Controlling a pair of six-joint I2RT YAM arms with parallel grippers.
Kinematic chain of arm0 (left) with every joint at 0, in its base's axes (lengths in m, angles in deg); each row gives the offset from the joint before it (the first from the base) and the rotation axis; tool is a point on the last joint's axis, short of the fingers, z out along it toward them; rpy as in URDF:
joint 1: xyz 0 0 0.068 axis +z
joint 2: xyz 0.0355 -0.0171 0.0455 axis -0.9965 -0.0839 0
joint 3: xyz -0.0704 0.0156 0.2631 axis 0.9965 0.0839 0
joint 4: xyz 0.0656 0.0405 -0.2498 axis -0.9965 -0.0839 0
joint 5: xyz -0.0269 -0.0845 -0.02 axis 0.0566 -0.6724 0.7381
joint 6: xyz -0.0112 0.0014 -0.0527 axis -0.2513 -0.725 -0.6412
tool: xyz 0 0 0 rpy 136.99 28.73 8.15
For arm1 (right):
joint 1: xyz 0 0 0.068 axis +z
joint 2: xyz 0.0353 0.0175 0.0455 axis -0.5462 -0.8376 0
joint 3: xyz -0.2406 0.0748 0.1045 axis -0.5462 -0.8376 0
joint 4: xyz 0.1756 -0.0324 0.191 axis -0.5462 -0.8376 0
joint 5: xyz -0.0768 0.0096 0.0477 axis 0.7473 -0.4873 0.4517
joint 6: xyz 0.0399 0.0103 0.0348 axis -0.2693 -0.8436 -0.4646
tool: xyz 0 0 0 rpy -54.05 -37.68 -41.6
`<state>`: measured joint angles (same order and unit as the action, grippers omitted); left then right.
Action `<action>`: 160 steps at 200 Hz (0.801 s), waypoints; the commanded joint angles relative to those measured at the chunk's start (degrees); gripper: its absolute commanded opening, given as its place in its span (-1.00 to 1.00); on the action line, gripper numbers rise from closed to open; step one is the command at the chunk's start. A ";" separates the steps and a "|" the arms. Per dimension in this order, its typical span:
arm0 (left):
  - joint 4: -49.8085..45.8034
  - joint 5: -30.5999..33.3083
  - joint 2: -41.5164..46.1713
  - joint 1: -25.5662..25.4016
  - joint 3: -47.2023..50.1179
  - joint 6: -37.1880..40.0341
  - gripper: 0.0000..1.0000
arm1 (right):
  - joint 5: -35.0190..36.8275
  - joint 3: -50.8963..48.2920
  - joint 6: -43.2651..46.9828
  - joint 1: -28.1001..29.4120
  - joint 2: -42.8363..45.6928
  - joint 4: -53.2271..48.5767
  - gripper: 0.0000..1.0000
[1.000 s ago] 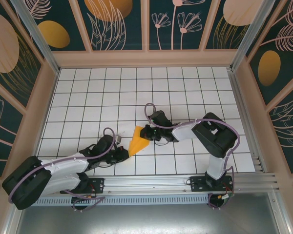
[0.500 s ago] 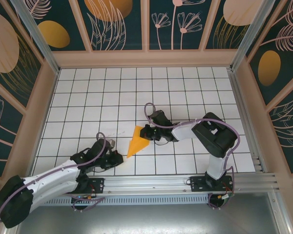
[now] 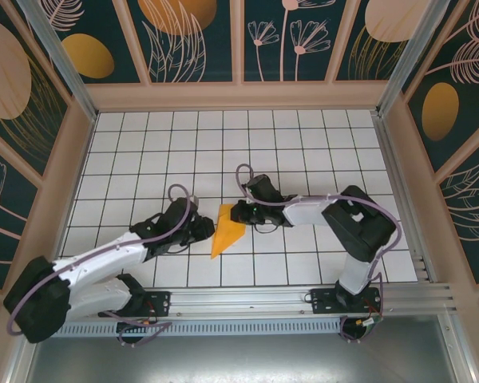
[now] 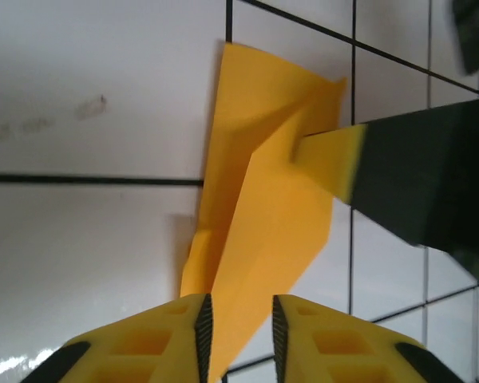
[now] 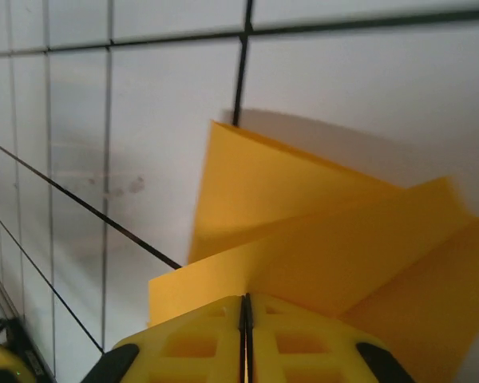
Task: Fold a paper plane with a square sheet of paper (pick it up from the middle)
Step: Fourth fold the wing at the center of the table.
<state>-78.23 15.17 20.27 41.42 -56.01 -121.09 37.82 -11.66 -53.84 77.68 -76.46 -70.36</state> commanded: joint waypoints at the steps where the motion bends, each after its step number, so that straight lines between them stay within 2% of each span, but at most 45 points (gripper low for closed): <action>1: 0.42 3.11 -4.75 0.18 -2.70 4.29 -0.38 | 5.06 -1.18 -0.84 -0.63 7.49 -3.30 -0.68; 21: 1.67 2.19 -8.70 0.17 -4.27 5.73 -0.30 | 7.60 -5.24 -5.04 -1.62 11.26 -4.85 -0.60; 48: 2.37 1.99 -12.82 0.26 -5.64 7.10 -0.27 | 5.84 -12.09 -11.46 -1.82 14.57 0.89 -0.49; 110: 2.59 2.47 -17.67 0.28 -6.54 8.29 -0.30 | 2.25 -17.29 -18.71 -0.99 13.40 8.72 -0.44; 160: 4.22 0.48 -19.23 0.29 -6.11 7.82 -0.32 | 2.05 -17.36 -19.80 -0.29 11.84 10.40 -0.44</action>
<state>-75.61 16.81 1.78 41.42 -61.52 -113.97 40.53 -28.56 -71.98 76.79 -63.55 -62.81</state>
